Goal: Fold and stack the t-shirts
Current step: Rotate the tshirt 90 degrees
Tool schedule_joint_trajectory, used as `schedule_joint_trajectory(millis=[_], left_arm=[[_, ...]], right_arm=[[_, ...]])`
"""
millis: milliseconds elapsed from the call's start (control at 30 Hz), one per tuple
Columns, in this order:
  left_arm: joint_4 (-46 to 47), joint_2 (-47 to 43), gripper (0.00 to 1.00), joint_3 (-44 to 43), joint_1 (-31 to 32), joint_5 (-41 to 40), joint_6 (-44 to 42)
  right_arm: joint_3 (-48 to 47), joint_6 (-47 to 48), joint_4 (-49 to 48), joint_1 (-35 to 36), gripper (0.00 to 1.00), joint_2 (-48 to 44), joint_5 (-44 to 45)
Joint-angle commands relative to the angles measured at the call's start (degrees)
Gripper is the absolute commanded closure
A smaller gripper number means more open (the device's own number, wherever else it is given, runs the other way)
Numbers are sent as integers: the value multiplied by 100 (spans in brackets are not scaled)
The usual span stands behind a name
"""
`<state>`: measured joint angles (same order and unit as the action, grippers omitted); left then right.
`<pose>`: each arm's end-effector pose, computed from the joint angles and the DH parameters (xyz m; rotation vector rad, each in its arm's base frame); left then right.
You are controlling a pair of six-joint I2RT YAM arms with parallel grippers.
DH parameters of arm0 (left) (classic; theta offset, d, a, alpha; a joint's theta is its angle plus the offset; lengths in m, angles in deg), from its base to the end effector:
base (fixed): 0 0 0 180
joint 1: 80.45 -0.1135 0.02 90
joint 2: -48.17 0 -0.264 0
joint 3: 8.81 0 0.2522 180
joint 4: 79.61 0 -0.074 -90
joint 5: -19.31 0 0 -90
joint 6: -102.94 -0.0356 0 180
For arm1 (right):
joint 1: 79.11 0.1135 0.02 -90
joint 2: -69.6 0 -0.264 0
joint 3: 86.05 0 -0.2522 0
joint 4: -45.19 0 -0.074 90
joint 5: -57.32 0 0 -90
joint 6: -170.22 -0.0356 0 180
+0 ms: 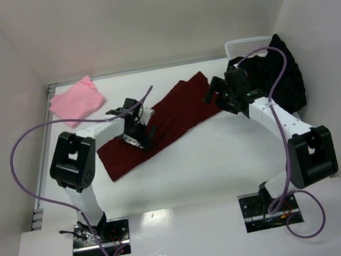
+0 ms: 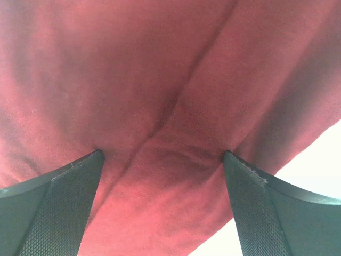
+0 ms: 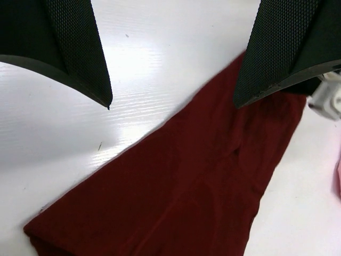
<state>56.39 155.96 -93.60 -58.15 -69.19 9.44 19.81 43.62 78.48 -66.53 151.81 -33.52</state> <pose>0.3472 -0.1434 0.1655 0.6204 2.6760 -0.1268 0.3085 0.0694 0.2672 0.4785 2.2865 0.4549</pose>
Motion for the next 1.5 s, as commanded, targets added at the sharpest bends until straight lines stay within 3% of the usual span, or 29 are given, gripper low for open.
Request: schedule_joint_trajectory(millis=[0,167,400,767,1033,1267,1467], left_arm=[[-755,-363,0,308,344,552,956],[-685,-566,0,590,907,966,1615],[-685,-381,0,273,1601,1327,1959],[-378,-381,0,344,1602,1704,2293],[-246,-320,0,467,1602,1819,2399],[-246,-30,0,467,1602,1942,2504],[-131,31,0,352,1829,2521,2680]], right_arm=[[97,-102,-573,-1,0,-180,14],[-43,-242,-793,174,0,356,-171],[-491,-418,-925,368,0,1287,49],[-1765,-409,-925,535,0,2922,242],[-2952,-252,-372,693,0,4178,304],[-4243,-58,-11,852,0,5048,251],[-5542,109,261,1027,0,5734,146]])
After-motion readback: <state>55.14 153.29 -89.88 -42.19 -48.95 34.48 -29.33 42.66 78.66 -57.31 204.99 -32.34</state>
